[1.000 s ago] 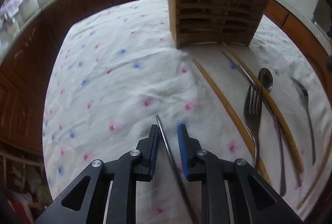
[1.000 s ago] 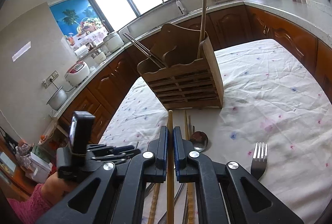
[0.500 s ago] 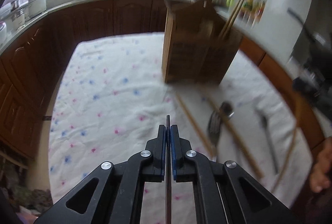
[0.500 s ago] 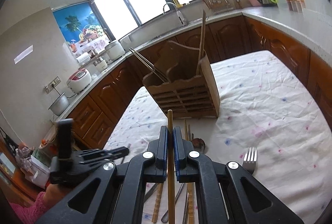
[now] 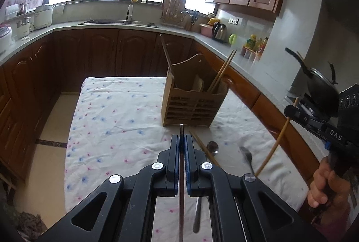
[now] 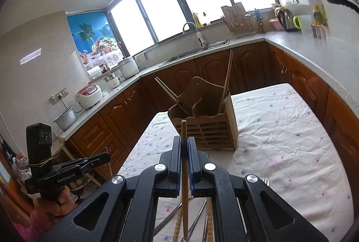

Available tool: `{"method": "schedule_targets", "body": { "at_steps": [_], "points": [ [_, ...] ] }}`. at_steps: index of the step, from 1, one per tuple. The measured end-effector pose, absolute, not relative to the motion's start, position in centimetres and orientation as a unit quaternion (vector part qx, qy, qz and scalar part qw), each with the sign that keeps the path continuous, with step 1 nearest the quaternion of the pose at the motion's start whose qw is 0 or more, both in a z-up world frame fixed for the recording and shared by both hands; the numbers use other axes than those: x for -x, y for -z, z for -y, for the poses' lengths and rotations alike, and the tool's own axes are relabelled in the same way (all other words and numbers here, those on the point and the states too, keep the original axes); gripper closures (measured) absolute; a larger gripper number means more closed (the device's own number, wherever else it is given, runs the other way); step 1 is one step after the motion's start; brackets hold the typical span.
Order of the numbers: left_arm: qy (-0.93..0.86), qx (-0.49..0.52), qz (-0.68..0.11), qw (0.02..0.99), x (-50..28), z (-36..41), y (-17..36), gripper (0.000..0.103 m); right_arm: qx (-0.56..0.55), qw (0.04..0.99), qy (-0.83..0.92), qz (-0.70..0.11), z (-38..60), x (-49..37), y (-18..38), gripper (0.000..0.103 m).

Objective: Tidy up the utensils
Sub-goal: 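Lift both held chopsticks and carry them over the wooden utensil holder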

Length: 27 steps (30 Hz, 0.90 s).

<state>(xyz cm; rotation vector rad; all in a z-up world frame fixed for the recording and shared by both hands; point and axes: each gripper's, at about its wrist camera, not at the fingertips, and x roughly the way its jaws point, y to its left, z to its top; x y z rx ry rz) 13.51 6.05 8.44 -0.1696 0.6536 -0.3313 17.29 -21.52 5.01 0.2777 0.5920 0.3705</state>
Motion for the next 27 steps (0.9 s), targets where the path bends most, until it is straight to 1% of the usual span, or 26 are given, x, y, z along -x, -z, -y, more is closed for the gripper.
{"method": "schedule_targets", "body": {
  "at_steps": [12,27],
  "points": [
    [0.166,0.104,-0.282,0.939,-12.8,-7.2,-10.0,0.1,-0.133,0.94,-0.177,-0.259,21.8,-16.9,-6.9,0.098],
    [0.163,0.119,-0.253,0.946,-14.1,-7.5,-11.0,0.1,-0.142,0.949,-0.165,-0.23,22.8,-17.7,-8.3,0.098]
  ]
}}
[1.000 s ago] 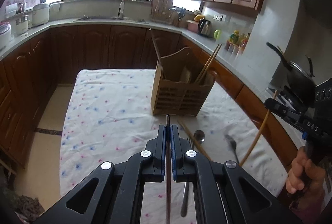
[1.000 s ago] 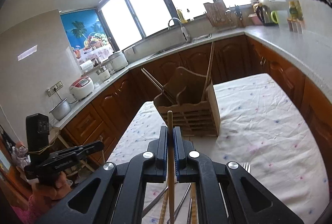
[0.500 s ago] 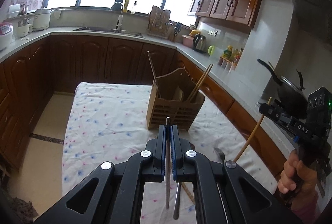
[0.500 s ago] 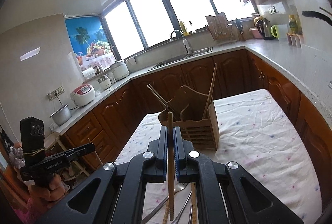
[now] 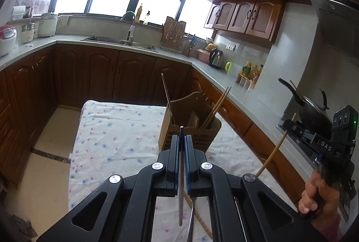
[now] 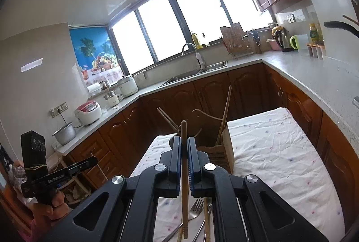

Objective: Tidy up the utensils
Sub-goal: 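Lift both held chopsticks and carry them over the wooden utensil holder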

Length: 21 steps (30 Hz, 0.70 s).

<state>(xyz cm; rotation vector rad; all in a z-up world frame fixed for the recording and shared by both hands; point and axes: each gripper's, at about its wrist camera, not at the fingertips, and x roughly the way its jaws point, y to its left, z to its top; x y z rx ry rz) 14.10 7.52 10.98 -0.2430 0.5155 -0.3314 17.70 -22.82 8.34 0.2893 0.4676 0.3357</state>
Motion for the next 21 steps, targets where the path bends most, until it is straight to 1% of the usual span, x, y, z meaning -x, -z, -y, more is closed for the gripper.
{"method": "schedule_targets", "body": {
  "at_steps": [16,21],
  "points": [
    [0.158,0.141,-0.209,0.955,-17.6,-7.7,-11.9,0.1,-0.15,0.955,-0.141,-0.213,24.1,-20.7,-8.8,0.098],
    [0.158,0.148,-0.188,0.958,-19.8,-7.7,-12.5,0.1,-0.154,0.96,-0.137,-0.188,24.3,-22.7,-10.1,0.098]
  ]
}}
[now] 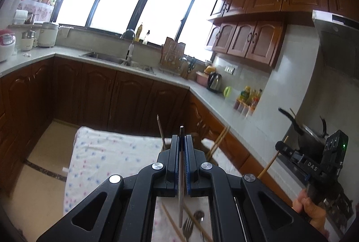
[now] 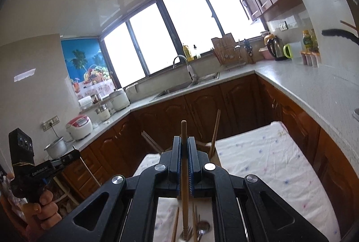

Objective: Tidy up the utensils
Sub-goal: 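Lift both held chopsticks and carry them over the wooden utensil holder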

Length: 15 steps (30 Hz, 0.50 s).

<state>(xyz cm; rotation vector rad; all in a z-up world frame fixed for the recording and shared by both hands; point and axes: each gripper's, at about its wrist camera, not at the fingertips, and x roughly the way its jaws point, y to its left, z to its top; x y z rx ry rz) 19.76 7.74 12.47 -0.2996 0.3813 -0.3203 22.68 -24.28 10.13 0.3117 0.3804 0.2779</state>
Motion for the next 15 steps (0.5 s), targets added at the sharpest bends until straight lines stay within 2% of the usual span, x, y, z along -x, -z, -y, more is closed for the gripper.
{"method": "schedule_targets", "body": {
  "at_steps": [9,15],
  "points": [
    [0.145,0.151,-0.138,0.968,-24.6,-7.4,-13.1,0.1,-0.166,0.969,-0.121,-0.134,24.8,-26.7,-12.7,0.098],
    [0.128,0.16,-0.118,0.972,-27.7,-6.4,-11.6,0.1,-0.176,0.973,-0.104,-0.111,25.5,-29.5,-12.9,0.098]
  ]
}}
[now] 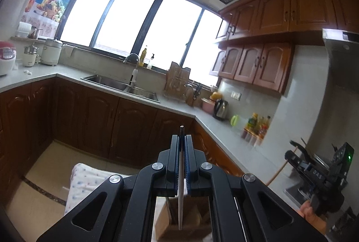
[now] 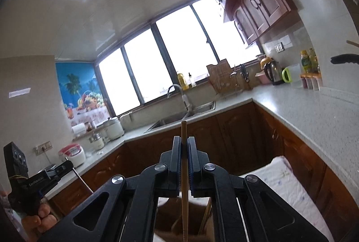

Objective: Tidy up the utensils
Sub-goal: 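Lift both held chopsticks and carry them over the wooden utensil holder, then open both grippers to drop the chopsticks into the wooden holder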

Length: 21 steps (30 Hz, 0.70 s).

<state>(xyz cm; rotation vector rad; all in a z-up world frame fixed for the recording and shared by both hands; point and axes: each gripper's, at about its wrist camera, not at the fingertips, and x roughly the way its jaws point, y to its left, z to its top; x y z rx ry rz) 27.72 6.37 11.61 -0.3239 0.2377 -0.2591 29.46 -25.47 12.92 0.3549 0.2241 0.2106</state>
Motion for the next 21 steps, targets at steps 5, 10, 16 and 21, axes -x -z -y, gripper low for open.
{"method": "schedule_targets", "body": {
  "at_steps": [5,10,16,21],
  "points": [
    [0.115,0.174,-0.122,0.97,-30.6,-5.0,-9.0,0.1,-0.167,0.976,-0.089,-0.112,25.4,-31.2,-11.5,0.098],
    [0.104,0.179,-0.142,0.968,-33.1,-3.5,-5.8,0.1,-0.174,0.972,-0.08,-0.132,25.4,-32.4,-8.7,0.098],
    [0.1,0.164,-0.169,0.967,-35.8,-1.3,-2.7,0.1,-0.186,0.964,-0.082,-0.171,25.2,-33.4,-5.3,0.098],
    [0.101,0.159,-0.196,0.962,-37.6,-0.5,-1.5,0.1,-0.198,0.957,-0.083,-0.197,25.2,-33.8,-3.6,0.098]
  ]
}}
